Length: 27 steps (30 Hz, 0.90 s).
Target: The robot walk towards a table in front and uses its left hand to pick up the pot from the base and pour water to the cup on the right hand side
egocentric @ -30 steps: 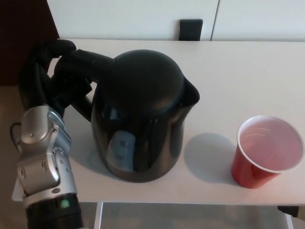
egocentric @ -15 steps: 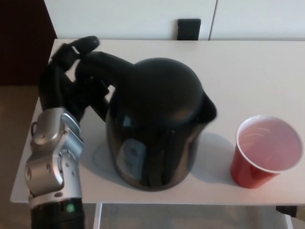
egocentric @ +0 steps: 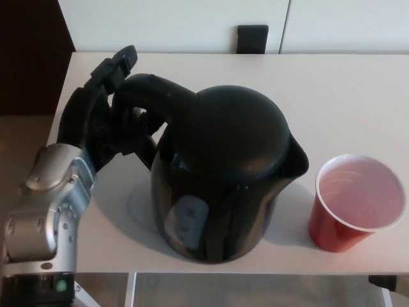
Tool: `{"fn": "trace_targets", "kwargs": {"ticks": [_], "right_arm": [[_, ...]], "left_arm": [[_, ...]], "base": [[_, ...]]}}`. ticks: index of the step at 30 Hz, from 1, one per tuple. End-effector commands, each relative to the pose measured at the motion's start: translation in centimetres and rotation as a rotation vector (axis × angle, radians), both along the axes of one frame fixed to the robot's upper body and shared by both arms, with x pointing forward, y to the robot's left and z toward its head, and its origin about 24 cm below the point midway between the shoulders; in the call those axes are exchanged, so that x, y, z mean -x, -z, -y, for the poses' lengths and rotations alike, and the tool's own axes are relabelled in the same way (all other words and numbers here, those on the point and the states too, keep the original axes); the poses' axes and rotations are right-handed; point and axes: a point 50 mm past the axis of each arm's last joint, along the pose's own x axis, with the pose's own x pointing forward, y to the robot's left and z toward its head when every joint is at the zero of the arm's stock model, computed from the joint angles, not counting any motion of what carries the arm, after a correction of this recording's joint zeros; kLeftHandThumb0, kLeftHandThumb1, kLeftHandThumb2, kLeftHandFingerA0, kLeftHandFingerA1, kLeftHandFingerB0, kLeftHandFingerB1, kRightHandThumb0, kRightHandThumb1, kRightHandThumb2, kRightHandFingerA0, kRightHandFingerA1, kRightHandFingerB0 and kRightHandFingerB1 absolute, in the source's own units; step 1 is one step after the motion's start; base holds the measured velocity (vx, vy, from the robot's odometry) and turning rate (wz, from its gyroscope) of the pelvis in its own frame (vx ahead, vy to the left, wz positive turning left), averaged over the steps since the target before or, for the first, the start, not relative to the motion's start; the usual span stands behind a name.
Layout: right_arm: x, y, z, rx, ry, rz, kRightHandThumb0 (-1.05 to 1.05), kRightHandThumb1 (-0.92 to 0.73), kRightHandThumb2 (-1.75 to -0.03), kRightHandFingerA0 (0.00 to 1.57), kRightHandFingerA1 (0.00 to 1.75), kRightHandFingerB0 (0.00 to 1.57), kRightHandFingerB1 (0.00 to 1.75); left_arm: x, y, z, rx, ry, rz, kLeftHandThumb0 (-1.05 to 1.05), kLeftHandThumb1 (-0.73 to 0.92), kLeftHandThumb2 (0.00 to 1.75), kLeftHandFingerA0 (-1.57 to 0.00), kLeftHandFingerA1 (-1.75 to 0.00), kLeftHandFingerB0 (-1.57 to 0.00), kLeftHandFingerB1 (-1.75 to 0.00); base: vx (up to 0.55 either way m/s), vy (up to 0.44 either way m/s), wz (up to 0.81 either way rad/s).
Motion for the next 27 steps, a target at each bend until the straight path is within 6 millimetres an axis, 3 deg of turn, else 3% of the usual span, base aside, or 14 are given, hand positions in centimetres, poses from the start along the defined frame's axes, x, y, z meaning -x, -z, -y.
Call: {"fn": "trace_targets", "kwargs": {"ticks": [1,4,7,10,12,16,21,27], "right_arm": [[-1.1,-1.0,0.2,0.015,-0.009,0.048,-0.24,-0.65,-0.72,0.53,0.76,0.41,0.62],[-1.9,-1.5,0.0,0.004,0.005,0.056,-0.22,-0.68,-0.70,0.53,0.75,0.39,0.60],[-1.9,-1.5,0.0,0.006,0.007,0.053,-0.22,-0.68,-0.70,0.53,0.75,0.39,0.60],[-2.0,-1.6,0.1,0.010,-0.028,0.055,-0.22,-0.68,-0.73,0.52,0.75,0.40,0.59],[-2.1,-1.6,0.1,0.010,-0.030,0.056,-0.22,-0.68,-0.73,0.52,0.75,0.40,0.59],[-1.9,-1.5,0.0,0.016,-0.044,0.058,-0.24,-0.65,-0.74,0.51,0.74,0.43,0.63],[-1.9,-1.4,0.0,0.014,-0.046,0.059,-0.24,-0.65,-0.74,0.51,0.74,0.43,0.63],[-1.7,-1.2,0.1,0.008,-0.032,0.044,-0.22,-0.68,-0.72,0.50,0.74,0.38,0.59]], "left_arm": [[0.3,-0.1,-0.3,0.013,0.062,-0.001,-0.51,0.34,0.68,0.00,-0.08,0.00,-0.08],[-0.1,-1.3,-1.4,-0.013,0.057,0.027,-0.47,0.33,0.68,0.00,-0.12,0.00,-0.12],[-0.1,-1.3,-1.5,-0.015,0.060,0.026,-0.47,0.33,0.68,0.00,-0.12,0.00,-0.12],[0.1,-1.9,-3.2,-0.107,0.078,0.041,-0.52,0.34,0.70,0.00,-0.13,0.00,-0.10],[0.0,-2.0,-3.3,-0.111,0.081,0.041,-0.52,0.34,0.70,0.00,-0.13,0.00,-0.10],[0.5,-2.2,-5.1,-0.183,0.110,0.035,-0.58,0.36,0.67,0.00,-0.01,0.00,-0.01],[0.6,-2.2,-5.2,-0.192,0.118,0.033,-0.58,0.36,0.67,0.00,-0.01,0.00,-0.01],[0.8,-2.5,-6.3,-0.377,0.237,0.023,-0.68,0.40,0.72,0.00,0.00,0.00,-0.02]], "base": [[0.00,0.000,0.00],[0.00,0.000,0.00],[0.00,0.000,0.00],[0.00,0.000,0.00],[0.00,0.000,0.00],[0.00,0.000,0.00],[0.00,0.000,0.00],[0.00,0.000,0.00]]}}
